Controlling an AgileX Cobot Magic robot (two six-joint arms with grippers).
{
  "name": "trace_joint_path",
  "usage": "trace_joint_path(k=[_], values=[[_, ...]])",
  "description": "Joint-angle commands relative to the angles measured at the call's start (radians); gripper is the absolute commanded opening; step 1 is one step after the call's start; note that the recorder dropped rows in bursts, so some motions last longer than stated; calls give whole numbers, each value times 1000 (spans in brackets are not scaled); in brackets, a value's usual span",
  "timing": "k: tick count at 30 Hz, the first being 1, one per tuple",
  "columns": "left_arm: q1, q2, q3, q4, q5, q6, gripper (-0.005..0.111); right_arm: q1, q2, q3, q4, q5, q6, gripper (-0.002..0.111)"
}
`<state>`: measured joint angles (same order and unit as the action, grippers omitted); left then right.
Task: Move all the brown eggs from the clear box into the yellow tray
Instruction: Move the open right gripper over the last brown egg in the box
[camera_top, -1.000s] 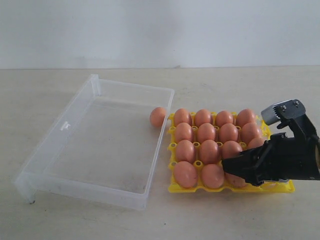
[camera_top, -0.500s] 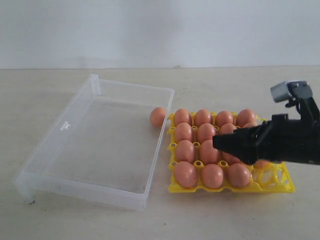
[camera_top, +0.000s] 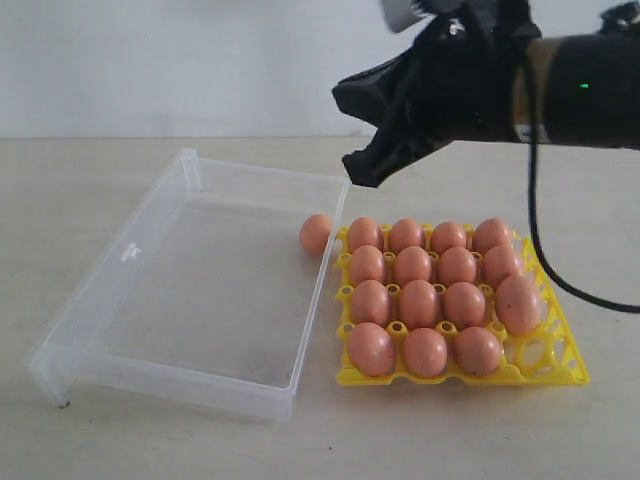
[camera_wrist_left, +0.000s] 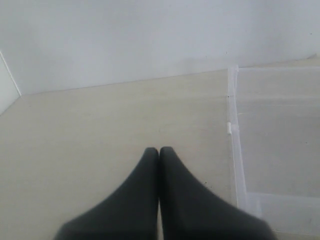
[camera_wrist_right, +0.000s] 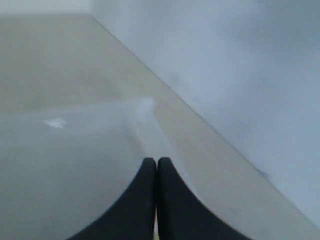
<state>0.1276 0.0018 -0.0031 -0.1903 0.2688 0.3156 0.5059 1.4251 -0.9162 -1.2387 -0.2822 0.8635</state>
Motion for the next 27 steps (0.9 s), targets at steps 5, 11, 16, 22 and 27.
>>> trace_joint_path(k=[5,11,16,22,27], values=[[-1,-2,3,-7,-8,-9,-4,156,305,-324,606,934,-582,0],[-1,-2,3,-7,-8,-9,-4,154,453,-600,1261,1149,-1041,0],[-1,-2,3,-7,-9,-9,-4,154,472,-699,1415,991,-1034,0],[-1,-2,3,-7,-8,-9,-4,154,565,-735,1561,978,-1030,24],[-1,-2,3,-7,-8,-9,-4,154,644,-744,1589,872,-951,59]])
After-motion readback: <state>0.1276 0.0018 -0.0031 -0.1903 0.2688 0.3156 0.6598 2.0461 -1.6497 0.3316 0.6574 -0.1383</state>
